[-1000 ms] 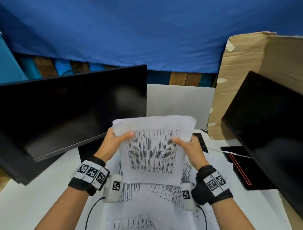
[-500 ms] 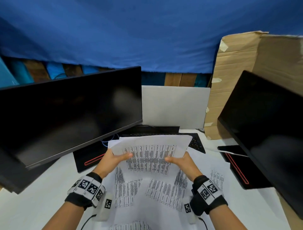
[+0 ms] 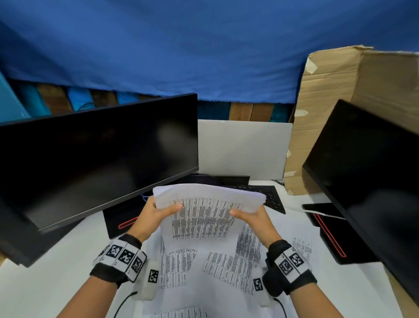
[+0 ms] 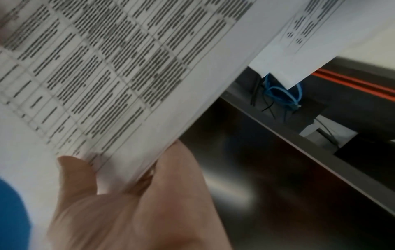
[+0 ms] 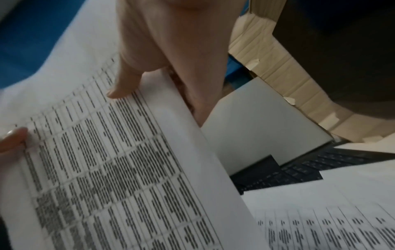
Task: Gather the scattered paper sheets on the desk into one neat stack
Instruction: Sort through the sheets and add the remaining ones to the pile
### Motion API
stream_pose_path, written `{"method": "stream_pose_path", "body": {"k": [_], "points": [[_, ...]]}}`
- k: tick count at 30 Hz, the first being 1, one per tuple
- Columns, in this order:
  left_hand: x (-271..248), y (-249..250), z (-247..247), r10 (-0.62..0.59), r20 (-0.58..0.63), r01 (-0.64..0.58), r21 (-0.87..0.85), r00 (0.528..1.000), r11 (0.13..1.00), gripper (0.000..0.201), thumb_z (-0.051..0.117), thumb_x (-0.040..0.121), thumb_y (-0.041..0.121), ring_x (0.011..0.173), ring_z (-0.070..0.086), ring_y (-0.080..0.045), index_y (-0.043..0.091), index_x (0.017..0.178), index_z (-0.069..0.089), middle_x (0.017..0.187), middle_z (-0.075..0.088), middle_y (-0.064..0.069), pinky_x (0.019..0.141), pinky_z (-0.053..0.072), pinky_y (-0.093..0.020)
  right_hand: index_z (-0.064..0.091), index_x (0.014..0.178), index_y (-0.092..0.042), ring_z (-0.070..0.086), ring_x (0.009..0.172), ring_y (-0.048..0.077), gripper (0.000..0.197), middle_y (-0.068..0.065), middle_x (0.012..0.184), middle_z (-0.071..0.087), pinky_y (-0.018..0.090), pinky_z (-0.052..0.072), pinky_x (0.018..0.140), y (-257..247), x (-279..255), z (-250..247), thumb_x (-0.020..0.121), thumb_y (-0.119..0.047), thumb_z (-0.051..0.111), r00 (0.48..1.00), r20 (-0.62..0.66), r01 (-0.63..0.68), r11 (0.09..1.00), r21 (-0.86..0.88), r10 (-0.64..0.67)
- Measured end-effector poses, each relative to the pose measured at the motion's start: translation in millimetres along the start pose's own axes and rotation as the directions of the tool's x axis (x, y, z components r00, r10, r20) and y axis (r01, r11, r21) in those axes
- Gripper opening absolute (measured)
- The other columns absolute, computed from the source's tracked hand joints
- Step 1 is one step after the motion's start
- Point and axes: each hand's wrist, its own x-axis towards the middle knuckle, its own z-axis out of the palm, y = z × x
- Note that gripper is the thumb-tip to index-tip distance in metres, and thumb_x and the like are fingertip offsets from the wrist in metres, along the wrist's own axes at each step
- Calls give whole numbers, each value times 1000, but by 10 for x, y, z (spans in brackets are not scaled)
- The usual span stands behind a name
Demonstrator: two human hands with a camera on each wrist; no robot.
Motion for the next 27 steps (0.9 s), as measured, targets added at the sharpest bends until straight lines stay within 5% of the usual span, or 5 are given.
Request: {"method": "stream_pose_path", "body": {"k": [9,19,21,25,27], "points": [[18,134,78,26,37,-27,43,999,999,64,73,49,62,95,66,1,32,104,58,98,71,23,73,53,-14,64,87,-30,66,75,-8,22,-17,82,69,8,52,69,-132,54,3,81,-9,65,987,-127,101,995,24,-97],[-68,-497,158,-156,-70,169,253,985,953,21,52,90,18,84,60,18,34,102,52,87,66,24,79,47,-10,35,137,-18,47,118,18,70,3,132,47,35,46,94,571,-51,-247,78,-15,71,978,-78,-206,954,-216,194],[-64,-484,113,-157,-100,177,246,983,953,19,53,89,20,87,60,8,27,106,53,95,61,18,85,48,-22,30,140,-16,41,126,29,78,11,141,37,43,44,97,809,-133,-585,76,-19,73,881,-333,-425,870,-249,335],[-99,-501,-9,-143,-118,167,227,983,960,27,59,74,49,92,61,1,40,99,53,93,67,18,88,48,-25,15,144,-10,20,136,44,96,26,149,18,55,24,110,1253,-455,-1136,73,-42,72,421,-709,-876,456,-155,566],[-95,-529,-40,-144,-143,174,223,979,959,19,58,83,31,93,60,2,39,98,53,98,63,16,92,46,-29,10,145,-8,21,135,43,107,28,148,19,53,23,112,1391,-535,-1174,69,-49,73,352,-746,-914,379,-144,565]]}}
